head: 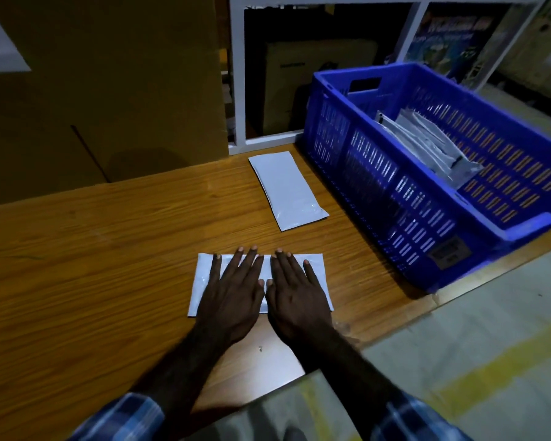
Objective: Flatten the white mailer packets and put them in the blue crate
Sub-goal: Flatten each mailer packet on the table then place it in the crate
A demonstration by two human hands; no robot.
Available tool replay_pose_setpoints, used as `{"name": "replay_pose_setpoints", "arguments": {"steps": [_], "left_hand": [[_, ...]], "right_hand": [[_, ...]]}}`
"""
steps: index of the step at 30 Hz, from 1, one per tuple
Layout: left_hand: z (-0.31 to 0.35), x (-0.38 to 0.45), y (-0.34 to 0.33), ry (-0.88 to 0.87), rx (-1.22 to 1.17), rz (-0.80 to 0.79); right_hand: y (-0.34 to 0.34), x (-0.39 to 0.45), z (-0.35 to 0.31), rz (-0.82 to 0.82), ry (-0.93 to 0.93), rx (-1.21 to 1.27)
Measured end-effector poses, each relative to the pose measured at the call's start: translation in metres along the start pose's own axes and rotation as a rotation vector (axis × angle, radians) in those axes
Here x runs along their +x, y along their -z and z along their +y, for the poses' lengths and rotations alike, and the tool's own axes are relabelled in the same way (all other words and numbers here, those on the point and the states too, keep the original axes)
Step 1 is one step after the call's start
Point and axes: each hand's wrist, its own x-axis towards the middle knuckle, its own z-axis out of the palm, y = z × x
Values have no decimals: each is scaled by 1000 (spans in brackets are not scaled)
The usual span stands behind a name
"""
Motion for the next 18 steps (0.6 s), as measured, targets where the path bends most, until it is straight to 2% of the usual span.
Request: {"name": "replay_pose_setpoints", "arguments": {"steps": [4, 7, 9, 11, 14, 15, 16, 18], "left_hand": [[-20, -9, 0, 56, -51, 33], [-45, -25, 3, 120, -98, 38], [-57, -31, 7, 151, -105, 13], [-64, -32, 15, 176, -144, 21], [-69, -25, 35, 95, -159, 293], [-70, -20, 39, 58, -166, 391], [-72, -14, 42, 18, -187, 428], [-72, 0, 47, -49, -207, 323]], "right_hand": [[5, -7, 17, -18, -38, -35], [16, -16, 49, -143, -219, -19], [22, -15, 56, -201, -263, -12], [27, -11, 50, -134, -248, 21], [41, 0, 39, 142, -203, 156], [46, 4, 37, 162, -187, 186], [52, 8, 34, 130, -157, 187], [58, 17, 33, -25, -102, 190]]}}
